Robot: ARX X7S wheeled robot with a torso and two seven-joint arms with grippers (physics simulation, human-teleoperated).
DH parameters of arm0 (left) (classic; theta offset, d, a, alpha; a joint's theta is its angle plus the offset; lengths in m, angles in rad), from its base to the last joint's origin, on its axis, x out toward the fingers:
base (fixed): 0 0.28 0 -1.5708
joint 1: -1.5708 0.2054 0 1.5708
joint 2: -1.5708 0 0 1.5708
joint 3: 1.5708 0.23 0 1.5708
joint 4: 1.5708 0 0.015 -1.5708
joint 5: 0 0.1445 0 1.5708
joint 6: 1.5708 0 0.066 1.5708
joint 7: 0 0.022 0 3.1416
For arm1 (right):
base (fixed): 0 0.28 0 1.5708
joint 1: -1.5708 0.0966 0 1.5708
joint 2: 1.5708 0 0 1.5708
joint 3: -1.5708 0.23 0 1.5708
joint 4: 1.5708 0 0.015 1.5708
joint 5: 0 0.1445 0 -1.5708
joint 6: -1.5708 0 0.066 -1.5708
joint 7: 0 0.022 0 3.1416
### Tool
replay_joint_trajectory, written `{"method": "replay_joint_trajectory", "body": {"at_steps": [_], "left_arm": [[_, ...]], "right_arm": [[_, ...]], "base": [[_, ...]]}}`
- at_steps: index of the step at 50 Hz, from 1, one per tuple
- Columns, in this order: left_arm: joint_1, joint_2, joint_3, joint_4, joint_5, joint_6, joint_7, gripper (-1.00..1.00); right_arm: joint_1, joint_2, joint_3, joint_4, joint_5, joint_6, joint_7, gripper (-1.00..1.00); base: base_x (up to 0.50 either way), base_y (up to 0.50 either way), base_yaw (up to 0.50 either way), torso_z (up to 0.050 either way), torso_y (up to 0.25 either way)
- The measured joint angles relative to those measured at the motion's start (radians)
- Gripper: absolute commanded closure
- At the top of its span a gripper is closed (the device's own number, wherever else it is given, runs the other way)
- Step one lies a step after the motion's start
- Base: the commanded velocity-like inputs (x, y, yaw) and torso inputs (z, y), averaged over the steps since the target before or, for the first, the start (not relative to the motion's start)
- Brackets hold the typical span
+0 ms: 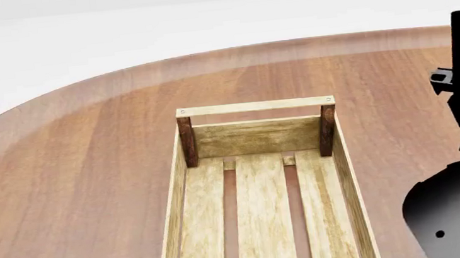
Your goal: Pick up the cream cheese and put it in the tray.
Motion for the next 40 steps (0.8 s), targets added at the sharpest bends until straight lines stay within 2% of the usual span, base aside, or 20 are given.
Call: {"method": "replay_joint_trajectory", "body": {"at_steps": [23, 40], "left_arm": [[0.001, -0.006, 0.001, 0.003, 0.000, -0.001, -0.008, -1.00], [-0.002, -0.009, 0.004, 0.002, -0.002, -0.004, -0.012, -1.00]], "right_arm": [[0.418, -0.068, -0.260, 0.369, -0.100, -0.058, -0.166, 1.00], [0.608, -0.157, -0.287, 0.609, -0.099, -0.102, -0.259, 1.00]], "base": [[0.00, 0.00, 0.00, 0.000, 0.000], [0.00, 0.00, 0.00, 0.000, 0.001]]}}
